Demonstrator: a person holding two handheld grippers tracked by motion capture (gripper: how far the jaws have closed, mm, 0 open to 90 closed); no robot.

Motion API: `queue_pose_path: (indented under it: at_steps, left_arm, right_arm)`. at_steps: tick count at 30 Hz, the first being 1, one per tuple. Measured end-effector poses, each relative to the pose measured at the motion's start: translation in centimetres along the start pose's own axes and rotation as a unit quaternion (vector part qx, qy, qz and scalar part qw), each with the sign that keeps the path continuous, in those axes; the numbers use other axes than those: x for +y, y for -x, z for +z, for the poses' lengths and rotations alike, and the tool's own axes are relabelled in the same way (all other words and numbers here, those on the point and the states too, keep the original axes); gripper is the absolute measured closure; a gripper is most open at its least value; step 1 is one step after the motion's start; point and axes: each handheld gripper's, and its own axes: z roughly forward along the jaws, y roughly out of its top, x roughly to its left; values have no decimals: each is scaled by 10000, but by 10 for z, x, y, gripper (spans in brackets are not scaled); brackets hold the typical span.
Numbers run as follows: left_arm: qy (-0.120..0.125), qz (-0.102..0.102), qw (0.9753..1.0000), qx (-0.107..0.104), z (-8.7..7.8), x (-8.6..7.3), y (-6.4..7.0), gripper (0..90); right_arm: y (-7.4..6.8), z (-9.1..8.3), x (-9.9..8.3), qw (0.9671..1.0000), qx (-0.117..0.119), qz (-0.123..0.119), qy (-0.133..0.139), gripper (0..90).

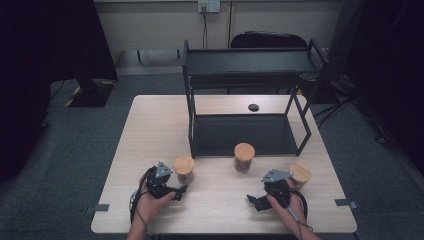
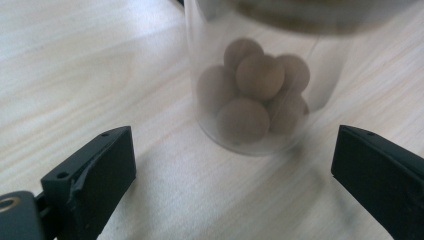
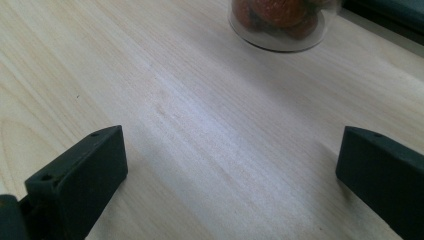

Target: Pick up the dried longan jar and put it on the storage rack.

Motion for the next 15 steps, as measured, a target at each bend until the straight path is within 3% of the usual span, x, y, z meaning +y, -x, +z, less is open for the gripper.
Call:
queue_pose_path:
  at_steps: [5,15]
  left_arm:
    - [146,-138,9997,-128,1,4,-2,35]
    - [251,-210,9993,-203,3,8,-2,34]
  right_arm:
    - [0,0,0,10000,-2,-5,-1,0]
    - [0,0,0,10000,-1,1,0,0]
